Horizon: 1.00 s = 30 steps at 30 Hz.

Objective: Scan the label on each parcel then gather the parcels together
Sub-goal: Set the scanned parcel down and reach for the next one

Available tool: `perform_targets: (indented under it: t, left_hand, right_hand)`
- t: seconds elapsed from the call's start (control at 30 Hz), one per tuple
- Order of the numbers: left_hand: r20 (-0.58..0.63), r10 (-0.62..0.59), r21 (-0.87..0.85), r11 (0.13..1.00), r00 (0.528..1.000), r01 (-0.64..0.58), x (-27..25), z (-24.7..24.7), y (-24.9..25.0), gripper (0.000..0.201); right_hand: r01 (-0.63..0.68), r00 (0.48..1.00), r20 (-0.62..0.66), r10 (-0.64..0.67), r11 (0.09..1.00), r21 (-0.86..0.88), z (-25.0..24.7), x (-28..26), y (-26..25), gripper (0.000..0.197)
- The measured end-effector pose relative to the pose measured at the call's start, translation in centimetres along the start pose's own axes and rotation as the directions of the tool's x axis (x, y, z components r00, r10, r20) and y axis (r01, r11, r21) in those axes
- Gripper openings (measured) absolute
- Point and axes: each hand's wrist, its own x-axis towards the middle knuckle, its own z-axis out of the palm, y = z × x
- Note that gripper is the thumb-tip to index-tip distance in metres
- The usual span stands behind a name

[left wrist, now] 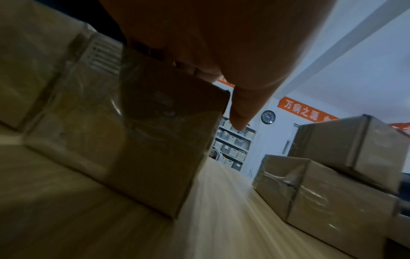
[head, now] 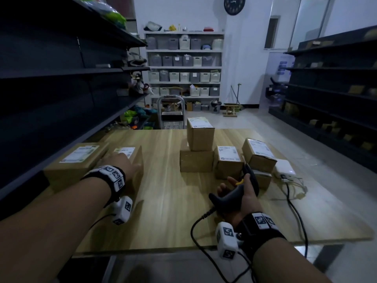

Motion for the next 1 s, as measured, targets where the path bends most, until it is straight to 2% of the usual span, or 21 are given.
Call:
perform_targets:
  t: [0.17, 0.27, 0.33, 0.37, 0.4, 0.47, 0.53, 0.57, 0.63, 0.7, 0.87, 0.93, 1.0]
  left_hand:
    - [0.016, 0.071, 0.041, 0.997, 0.997, -0.072, -1.2, 0.1, 2.5, 0.092]
    - [-0.016, 0.166, 0.057, 0.985, 0.986, -0.164, -2.3, 0.2, 4.2, 0.067]
    - [-0.040, 0.212, -0.007, 0.977, 0.976, -0.212, -2.8, 0.2, 4.7, 0.056]
    - [-0.042, 0.191, -0.070, 0.979, 0.981, -0.194, -2.9, 0.3, 4.8, 0.052]
    - [-0.043, 0.153, -0.155, 0.975, 0.987, -0.158, -2.9, 0.5, 4.7, 0.055]
    - [0.012, 0.033, -0.321, 0.947, 0.999, -0.028, -3.0, 1.0, 4.2, 0.090]
    - [0.126, -0.042, -0.490, 0.866, 0.991, 0.099, -3.5, 1.7, 3.6, 0.112]
    - [0.186, -0.046, -0.588, 0.795, 0.981, 0.149, -3.8, 2.0, 3.3, 0.112]
    - [0.269, -0.014, -0.748, 0.627, 0.963, 0.218, -4.7, 2.5, 3.1, 0.096]
    - [0.253, 0.027, -0.810, 0.552, 0.967, 0.196, -5.5, 3.0, 3.4, 0.079]
    - [0.141, 0.078, -0.902, 0.421, 0.987, 0.096, -8.3, 4.8, 5.0, 0.068]
    - [0.054, 0.130, -0.928, 0.373, 0.990, 0.002, -9.8, 5.5, 5.6, 0.071]
    - [0.009, 0.166, -0.956, 0.292, 0.986, -0.041, -10.8, 6.3, 6.0, 0.081]
  right_hand:
    - [0.000, 1.000, 0.012, 0.000, 1.000, 0.010, 0.2, -0.2, 0.0, 0.067]
    - [-0.006, 1.000, 0.017, 0.005, 1.000, 0.016, 0.2, -0.2, -0.1, 0.067]
    - [-0.006, 1.000, 0.019, 0.006, 1.000, 0.017, 0.2, -0.2, -0.1, 0.068]
    - [-0.003, 1.000, 0.021, 0.003, 1.000, 0.020, 0.1, -0.1, -0.1, 0.068]
    - [0.000, 1.000, 0.026, 0.000, 1.000, 0.021, 0.0, -0.2, -0.1, 0.068]
    - [0.007, 1.000, 0.030, -0.007, 1.000, 0.016, 0.0, -0.2, 0.0, 0.068]
    - [0.007, 1.000, 0.029, -0.007, 1.000, 0.013, 0.1, -0.3, -0.1, 0.069]
    - [0.005, 1.000, 0.025, -0.005, 1.000, 0.010, 0.0, -0.4, -0.1, 0.069]
    - [0.003, 1.000, 0.022, -0.003, 1.000, 0.008, 0.1, -0.4, -0.1, 0.070]
    - [-0.009, 0.999, 0.046, 0.009, 1.000, 0.016, 0.3, -0.5, -0.1, 0.071]
    - [-0.065, 0.984, 0.169, 0.065, 0.998, -0.006, 0.8, -1.1, 0.4, 0.062]
    - [-0.081, 0.976, 0.198, 0.087, 0.996, -0.040, 0.9, -1.4, 0.5, 0.057]
    - [-0.090, 0.970, 0.215, 0.109, 0.991, -0.096, 0.9, -1.7, 0.5, 0.055]
